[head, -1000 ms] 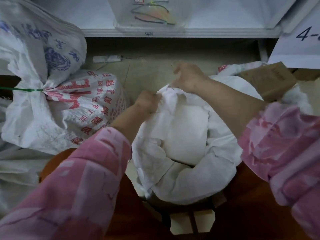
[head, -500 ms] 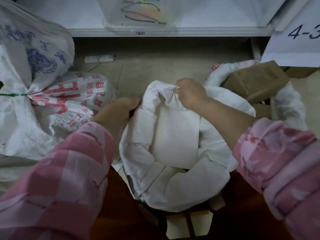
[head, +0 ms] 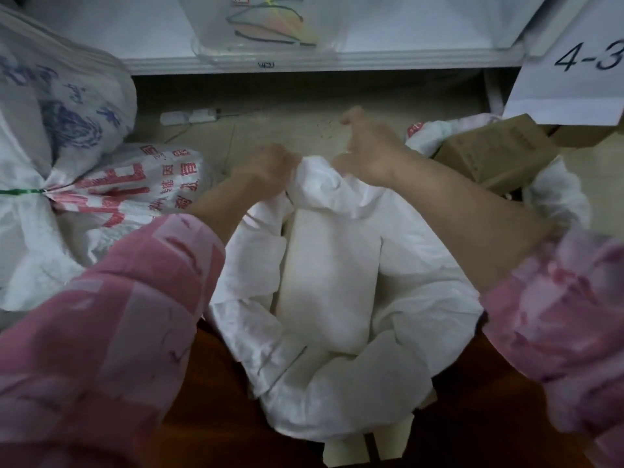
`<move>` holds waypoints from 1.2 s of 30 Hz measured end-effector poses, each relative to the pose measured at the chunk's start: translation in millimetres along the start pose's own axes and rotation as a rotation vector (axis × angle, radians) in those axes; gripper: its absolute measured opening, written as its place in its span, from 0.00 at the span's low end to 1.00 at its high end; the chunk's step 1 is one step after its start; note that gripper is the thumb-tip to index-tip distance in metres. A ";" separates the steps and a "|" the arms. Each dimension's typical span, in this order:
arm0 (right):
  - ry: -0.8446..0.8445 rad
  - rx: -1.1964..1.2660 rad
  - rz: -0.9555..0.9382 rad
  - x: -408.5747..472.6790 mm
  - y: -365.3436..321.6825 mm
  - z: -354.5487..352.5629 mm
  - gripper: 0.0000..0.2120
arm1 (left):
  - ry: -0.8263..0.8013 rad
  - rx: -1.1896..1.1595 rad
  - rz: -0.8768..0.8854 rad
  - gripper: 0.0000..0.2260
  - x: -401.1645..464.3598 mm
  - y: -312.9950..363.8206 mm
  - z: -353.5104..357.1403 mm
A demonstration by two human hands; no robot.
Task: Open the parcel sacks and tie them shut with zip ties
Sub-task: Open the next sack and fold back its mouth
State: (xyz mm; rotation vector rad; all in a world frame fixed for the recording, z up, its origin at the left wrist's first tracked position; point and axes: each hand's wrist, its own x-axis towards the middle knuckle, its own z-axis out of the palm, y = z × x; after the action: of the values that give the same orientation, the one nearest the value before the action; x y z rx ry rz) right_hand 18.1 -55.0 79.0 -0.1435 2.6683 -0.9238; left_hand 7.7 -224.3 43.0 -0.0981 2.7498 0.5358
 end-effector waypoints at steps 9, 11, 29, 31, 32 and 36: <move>0.002 -0.419 0.097 -29.8 18.8 13.3 0.11 | -0.072 0.027 -0.079 0.14 -2.5 -7.4 -13.5; -0.062 -0.167 0.185 -12.6 28.4 7.8 0.10 | -0.017 -0.084 -0.160 0.15 3.2 -16.0 -11.4; -0.039 -0.354 0.072 -27.0 1.5 -29.0 0.14 | 0.014 0.418 0.096 0.15 13.3 17.0 11.2; -0.045 -0.558 0.000 -41.2 -2.3 -19.4 0.15 | 0.019 0.391 0.021 0.16 19.8 11.3 5.6; -0.069 -0.628 0.005 -42.3 1.3 -12.5 0.13 | 0.027 0.357 -0.003 0.16 22.8 9.3 2.9; -0.273 -0.261 0.155 -24.1 35.2 -2.3 0.09 | 0.019 0.233 -0.075 0.17 23.6 0.5 -9.5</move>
State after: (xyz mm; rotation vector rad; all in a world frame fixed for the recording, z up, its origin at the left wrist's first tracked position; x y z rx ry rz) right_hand 40.5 -21.3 65.3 -0.1102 2.4906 -0.4686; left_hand -17.6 -227.5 43.5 -0.1496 2.7918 0.1938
